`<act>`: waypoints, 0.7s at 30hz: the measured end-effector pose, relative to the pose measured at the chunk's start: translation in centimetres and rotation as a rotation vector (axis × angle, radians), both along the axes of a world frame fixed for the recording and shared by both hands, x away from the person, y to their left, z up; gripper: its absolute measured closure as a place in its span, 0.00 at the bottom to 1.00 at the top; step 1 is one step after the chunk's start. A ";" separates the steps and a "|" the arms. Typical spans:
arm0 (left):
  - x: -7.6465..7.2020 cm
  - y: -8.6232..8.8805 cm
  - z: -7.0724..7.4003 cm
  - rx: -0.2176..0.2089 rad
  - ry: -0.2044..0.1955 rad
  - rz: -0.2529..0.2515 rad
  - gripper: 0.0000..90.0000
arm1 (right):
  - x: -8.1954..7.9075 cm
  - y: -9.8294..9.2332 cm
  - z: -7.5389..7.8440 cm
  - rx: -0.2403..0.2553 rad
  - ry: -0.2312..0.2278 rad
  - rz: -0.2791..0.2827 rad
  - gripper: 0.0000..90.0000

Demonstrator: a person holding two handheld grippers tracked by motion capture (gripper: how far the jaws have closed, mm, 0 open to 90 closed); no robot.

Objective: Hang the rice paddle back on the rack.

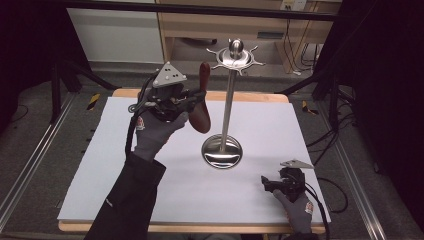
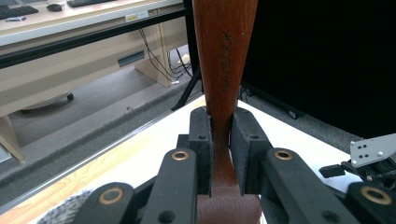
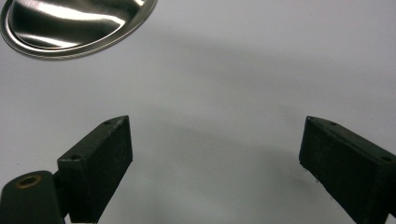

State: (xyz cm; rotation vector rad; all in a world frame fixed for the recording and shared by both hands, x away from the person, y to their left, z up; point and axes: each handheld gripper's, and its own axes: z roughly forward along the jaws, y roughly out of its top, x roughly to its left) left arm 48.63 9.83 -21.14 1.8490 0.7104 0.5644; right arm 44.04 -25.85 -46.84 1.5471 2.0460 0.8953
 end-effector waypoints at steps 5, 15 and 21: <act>0.2 -0.2 0.1 0.007 0.004 0.000 0.87 | 0.0 0.0 0.0 0.001 0.001 0.000 0.11; 0.7 -0.7 0.1 0.012 0.008 -0.005 0.87 | 0.0 0.0 0.0 0.002 0.002 0.000 0.11; 1.1 -1.3 0.0 0.017 0.013 -0.005 0.87 | 0.0 0.0 0.0 0.004 0.002 0.000 0.11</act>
